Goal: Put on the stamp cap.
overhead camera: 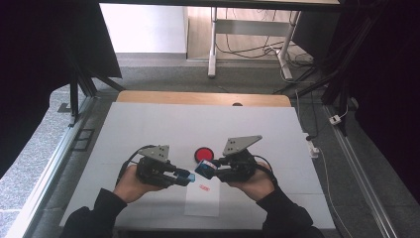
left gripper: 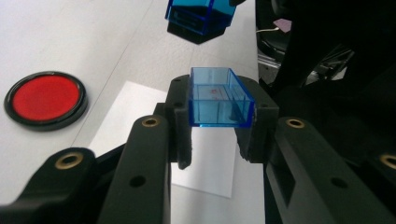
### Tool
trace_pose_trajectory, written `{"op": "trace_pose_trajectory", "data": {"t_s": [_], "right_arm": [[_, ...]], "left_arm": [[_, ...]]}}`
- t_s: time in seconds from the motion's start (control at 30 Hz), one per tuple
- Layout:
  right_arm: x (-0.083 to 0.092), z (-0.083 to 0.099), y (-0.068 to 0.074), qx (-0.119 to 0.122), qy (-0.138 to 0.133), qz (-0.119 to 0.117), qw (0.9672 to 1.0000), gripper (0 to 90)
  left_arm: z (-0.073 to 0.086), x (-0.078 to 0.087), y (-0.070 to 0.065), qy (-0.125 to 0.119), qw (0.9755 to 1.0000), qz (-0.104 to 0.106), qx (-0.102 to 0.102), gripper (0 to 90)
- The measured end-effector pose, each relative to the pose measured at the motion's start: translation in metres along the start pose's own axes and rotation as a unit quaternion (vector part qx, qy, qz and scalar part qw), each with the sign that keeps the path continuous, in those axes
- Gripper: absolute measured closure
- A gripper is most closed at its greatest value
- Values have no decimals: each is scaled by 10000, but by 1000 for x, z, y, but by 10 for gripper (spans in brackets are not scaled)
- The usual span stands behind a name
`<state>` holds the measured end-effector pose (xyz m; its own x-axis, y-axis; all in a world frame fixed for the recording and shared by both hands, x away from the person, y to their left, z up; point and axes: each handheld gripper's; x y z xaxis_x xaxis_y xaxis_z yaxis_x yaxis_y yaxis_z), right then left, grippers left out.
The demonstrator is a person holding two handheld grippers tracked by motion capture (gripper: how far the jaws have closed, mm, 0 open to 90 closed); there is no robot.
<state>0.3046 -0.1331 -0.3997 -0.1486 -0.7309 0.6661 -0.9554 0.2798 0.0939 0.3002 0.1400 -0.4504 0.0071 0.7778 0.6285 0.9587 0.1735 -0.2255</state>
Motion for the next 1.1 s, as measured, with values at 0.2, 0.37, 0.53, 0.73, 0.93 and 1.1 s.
{"op": "trace_pose_trajectory", "data": {"t_s": [0.2, 0.37, 0.53, 0.73, 0.93, 1.1], "right_arm": [[1, -1, 0, 35, -35, -64, 10000, 704], [1, -2, 1, 61, -85, -138, 9998, 705], [0, -2, 3, 133, -113, -256, 9995, 705], [-3, -3, 6, 219, -84, -401, 9989, 705], [-5, -3, 8, 326, -56, -533, 9980, 705], [-5, -3, 9, 379, -65, -632, 9973, 705]], "left_arm": [[-4, -7, 4, 40, 9998, 82, -185, 682], [-7, -15, 8, 70, 9993, 209, -318, 682], [-10, -20, 11, 91, 9980, 359, -522, 683], [-12, -23, 14, 11, 9958, 613, -684, 684], [-12, -25, 14, 18, 9939, 774, -781, 684], [-11, -24, 14, -76, 9920, 905, -882, 685]]}}
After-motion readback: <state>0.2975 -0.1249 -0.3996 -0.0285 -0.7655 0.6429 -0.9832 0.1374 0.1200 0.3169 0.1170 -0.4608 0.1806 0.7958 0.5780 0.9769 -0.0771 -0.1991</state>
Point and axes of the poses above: each handheld gripper's, and its own axes: x roughly backward along the jaws, z roughly out of its underside, y roughly to its left, and after that the axes turned 6 degrees about y, right-handed
